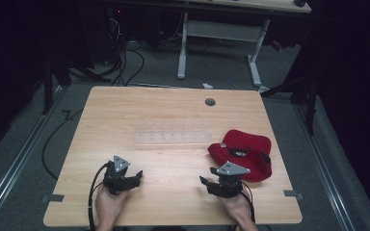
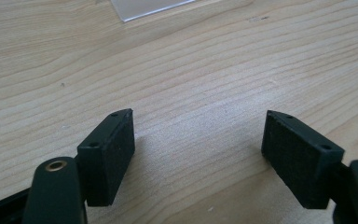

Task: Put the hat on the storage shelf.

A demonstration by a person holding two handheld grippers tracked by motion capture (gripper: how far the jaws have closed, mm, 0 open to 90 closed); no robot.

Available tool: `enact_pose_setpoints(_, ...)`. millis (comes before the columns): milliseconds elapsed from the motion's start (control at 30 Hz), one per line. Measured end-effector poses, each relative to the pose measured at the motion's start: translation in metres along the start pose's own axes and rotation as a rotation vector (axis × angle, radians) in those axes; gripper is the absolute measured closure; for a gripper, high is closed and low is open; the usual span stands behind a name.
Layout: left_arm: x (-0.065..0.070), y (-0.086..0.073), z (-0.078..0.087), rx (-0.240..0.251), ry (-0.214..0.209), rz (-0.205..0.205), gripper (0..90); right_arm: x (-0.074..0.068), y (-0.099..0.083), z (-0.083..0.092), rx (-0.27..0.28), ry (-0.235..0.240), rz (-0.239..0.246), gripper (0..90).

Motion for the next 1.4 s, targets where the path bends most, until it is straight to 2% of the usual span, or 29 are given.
enact_pose_setpoints(200, 0.0, 0.0, 0.0, 0.0, 0.0, 0.0, 25.8, 0.002, 0.003, 0.014, 0.042, 0.002, -0.012, 43.5)
enact_pose_setpoints(267, 0.0, 0.0, 0.0, 0.001, 0.0, 0.001, 25.8, 0.004, 0.004, 0.024, 0.067, 0.026, -0.028, 49.9)
enact_pose_setpoints(367, 0.0, 0.0, 0.0, 0.0, 0.001, 0.0, 25.8, 0.005, 0.004, 0.032, 0.077, 0.047, -0.033, 50.4)
enact_pose_setpoints(400, 0.0, 0.0, 0.0, 0.0, 0.002, 0.0, 25.8, 0.009, 0.005, 0.041, 0.101, 0.046, -0.047, 50.3)
enact_pose_setpoints(467, 0.0, 0.0, 0.0, 0.001, 0.002, 0.001, 25.8, 0.011, 0.005, 0.044, 0.111, 0.038, -0.048, 50.2)
enact_pose_setpoints(500, 0.0, 0.0, 0.0, 0.001, 0.002, 0.0, 25.8, 0.016, 0.007, 0.053, 0.145, 0.017, -0.058, 49.5)
enact_pose_setpoints(533, 0.0, 0.0, 0.0, 0.001, 0.002, 0.0, 25.8, 0.016, 0.007, 0.053, 0.145, 0.017, -0.058, 49.5)
enact_pose_setpoints(567, 0.0, 0.0, 0.0, 0.001, 0.002, 0.001, 25.9, 0.023, 0.009, 0.062, 0.181, -0.012, -0.065, 48.7)
enact_pose_setpoints(600, 0.0, 0.0, 0.0, 0.001, 0.002, 0.001, 25.9, 0.023, 0.009, 0.062, 0.181, -0.012, -0.065, 48.7)
enact_pose_setpoints(700, 0.0, 0.0, 0.0, 0.001, 0.002, 0.001, 26.0, 0.036, 0.011, 0.075, 0.214, -0.058, -0.089, 48.6)
enact_pose_setpoints(800, 0.0, 0.0, 0.0, 0.002, 0.003, 0.002, 26.0, 0.049, 0.012, 0.085, 0.236, -0.108, -0.111, 48.1)
enact_pose_setpoints(833, 0.0, 0.0, 0.0, 0.001, 0.003, 0.001, 26.0, 0.058, 0.013, 0.093, 0.252, -0.141, -0.124, 47.6)
enact_pose_setpoints(1100, 0.0, 0.0, 0.0, 0.001, 0.003, 0.001, 26.0, 0.086, 0.013, 0.113, 0.279, -0.227, -0.175, 46.6)
enact_pose_setpoints(1200, 0.0, 0.0, 0.0, 0.001, 0.003, 0.002, 26.0, 0.092, 0.014, 0.116, 0.283, -0.242, -0.184, 46.3)
enact_pose_setpoints(1233, 0.0, 0.0, 0.0, 0.001, 0.003, 0.001, 26.0, 0.1, 0.015, 0.118, 0.285, -0.257, -0.194, 45.7)
enact_pose_setpoints(1300, 0.0, 0.0, 0.0, 0.001, 0.003, 0.002, 26.0, 0.104, 0.015, 0.119, 0.283, -0.266, -0.201, 45.2)
enact_pose_setpoints(1400, 0.0, 0.0, 0.0, 0.001, 0.003, 0.002, 26.0, 0.117, 0.017, 0.122, 0.287, -0.296, -0.217, 43.8)
Point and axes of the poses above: each handheld gripper's, and its own axes: z roughly backward along the jaws, y roughly out of its top, x roughly to its right, the point moved 9 cm from there along -z, roughly forward along the jaws, and after that the axes turned 11 degrees about -z, right-handed, at the moved point
